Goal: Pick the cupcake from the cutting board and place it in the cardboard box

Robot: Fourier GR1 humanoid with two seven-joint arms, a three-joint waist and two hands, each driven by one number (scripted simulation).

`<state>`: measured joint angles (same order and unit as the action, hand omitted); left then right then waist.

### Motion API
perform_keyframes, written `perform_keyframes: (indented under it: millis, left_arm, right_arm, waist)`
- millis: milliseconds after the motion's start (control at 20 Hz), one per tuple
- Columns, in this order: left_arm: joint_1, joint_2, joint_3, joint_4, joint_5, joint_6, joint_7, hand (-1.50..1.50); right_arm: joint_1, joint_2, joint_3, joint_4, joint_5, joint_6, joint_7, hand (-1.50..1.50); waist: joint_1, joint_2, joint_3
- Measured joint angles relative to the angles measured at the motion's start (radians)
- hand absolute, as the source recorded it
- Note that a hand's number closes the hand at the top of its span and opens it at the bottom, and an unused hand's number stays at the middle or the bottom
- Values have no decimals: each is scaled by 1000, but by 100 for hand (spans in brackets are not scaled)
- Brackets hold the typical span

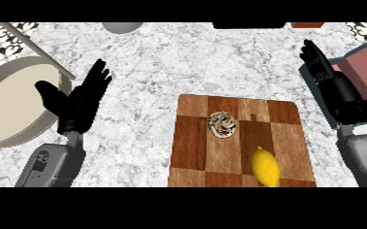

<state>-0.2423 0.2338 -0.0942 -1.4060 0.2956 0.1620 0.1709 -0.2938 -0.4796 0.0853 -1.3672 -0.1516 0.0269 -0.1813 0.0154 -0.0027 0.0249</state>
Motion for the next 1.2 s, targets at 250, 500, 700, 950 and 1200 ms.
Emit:
perform_keyframes:
  millis: [250, 500, 700, 950, 1200]
  left_arm:
    - [-6, 96, -23, -51, -90, -36, -54, 0]
    - [3, 181, -54, -87, -169, -83, -120, 0]
    - [38, 215, -70, -114, -196, -118, -176, 0]
    - [49, 220, -85, -129, -218, -132, -219, 0]
    - [42, 231, -82, -121, -214, -164, -246, 0]
  right_arm:
    - [-10, 18, -62, -141, 63, -218, 120, -150]
    - [68, -52, -88, -224, 226, -397, 297, -150]
    - [178, -72, -16, -376, 406, -495, 428, -150]
    - [270, -123, 121, -577, 652, -475, 629, -150]
    - [278, -165, 244, -724, 807, -295, 907, -150]
  waist:
    - [-50, -23, -21]
    - [-110, -39, -34]
    - [-101, -32, -35]
    - [-78, -20, -35]
    - [-49, -10, -35]
